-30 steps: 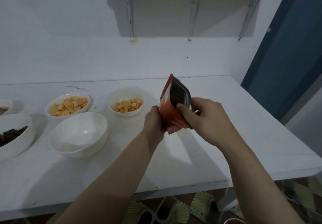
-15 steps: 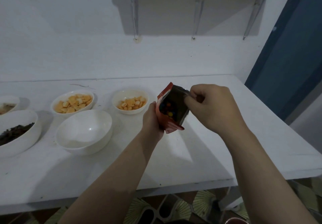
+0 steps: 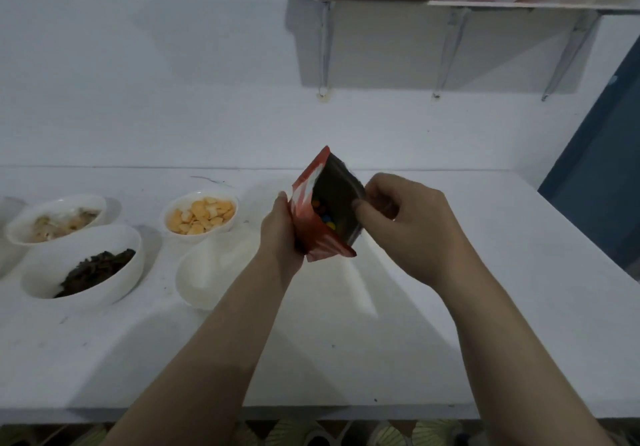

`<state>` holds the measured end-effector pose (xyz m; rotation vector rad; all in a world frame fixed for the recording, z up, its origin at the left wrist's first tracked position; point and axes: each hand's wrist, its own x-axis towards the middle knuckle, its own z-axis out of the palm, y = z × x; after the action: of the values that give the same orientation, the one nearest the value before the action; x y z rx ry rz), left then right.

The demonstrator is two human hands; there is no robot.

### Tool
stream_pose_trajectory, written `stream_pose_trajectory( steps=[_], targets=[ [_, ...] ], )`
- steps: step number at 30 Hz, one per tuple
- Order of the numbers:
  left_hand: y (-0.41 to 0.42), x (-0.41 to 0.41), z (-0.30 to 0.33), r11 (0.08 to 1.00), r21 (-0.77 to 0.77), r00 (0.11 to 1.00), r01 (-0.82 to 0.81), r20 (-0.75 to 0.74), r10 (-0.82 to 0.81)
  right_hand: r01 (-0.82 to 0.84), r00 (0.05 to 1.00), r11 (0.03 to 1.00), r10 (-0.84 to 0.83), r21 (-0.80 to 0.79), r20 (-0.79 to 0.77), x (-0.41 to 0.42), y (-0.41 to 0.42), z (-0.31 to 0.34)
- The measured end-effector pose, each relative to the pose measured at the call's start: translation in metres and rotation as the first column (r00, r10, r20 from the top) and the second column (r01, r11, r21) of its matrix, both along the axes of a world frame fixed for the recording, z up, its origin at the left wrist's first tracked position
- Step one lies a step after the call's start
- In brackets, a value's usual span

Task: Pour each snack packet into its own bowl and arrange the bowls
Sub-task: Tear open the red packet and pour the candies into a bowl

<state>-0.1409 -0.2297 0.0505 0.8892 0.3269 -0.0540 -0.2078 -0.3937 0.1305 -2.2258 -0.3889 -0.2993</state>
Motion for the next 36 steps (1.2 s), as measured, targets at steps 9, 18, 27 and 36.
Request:
stream_pose_trajectory(
  steps=[9, 18, 27, 36],
  targets=[
    [0.105, 0.026, 0.018, 0.991, -0.008, 0.991, 0.131, 0.021, -0.130, -0.035, 0.989, 0.994, 0.019, 0.106, 0.148, 0.025, 0.104, 0.009],
    [0.199, 0.054, 0.017, 0.991, 0.062, 0.992, 0.116, 0.041, -0.119, -0.008, 0.998, 0.970, -0.009, 0.241, 0.069, 0.040, 0.196, -0.003],
    [0.248, 0.066, -0.010, 0.855, 0.465, 0.971, -0.230, 0.162, 0.173, 0.107, 0.994, 0.966, -0.109, 0.234, -0.005, 0.038, 0.240, -0.018],
    [0.251, 0.067, -0.022, 0.658, 0.669, 0.933, -0.346, 0.319, 0.166, 0.350, 0.935, 0.934, -0.344, -0.072, 0.082, 0.049, 0.239, -0.036]
  ],
)
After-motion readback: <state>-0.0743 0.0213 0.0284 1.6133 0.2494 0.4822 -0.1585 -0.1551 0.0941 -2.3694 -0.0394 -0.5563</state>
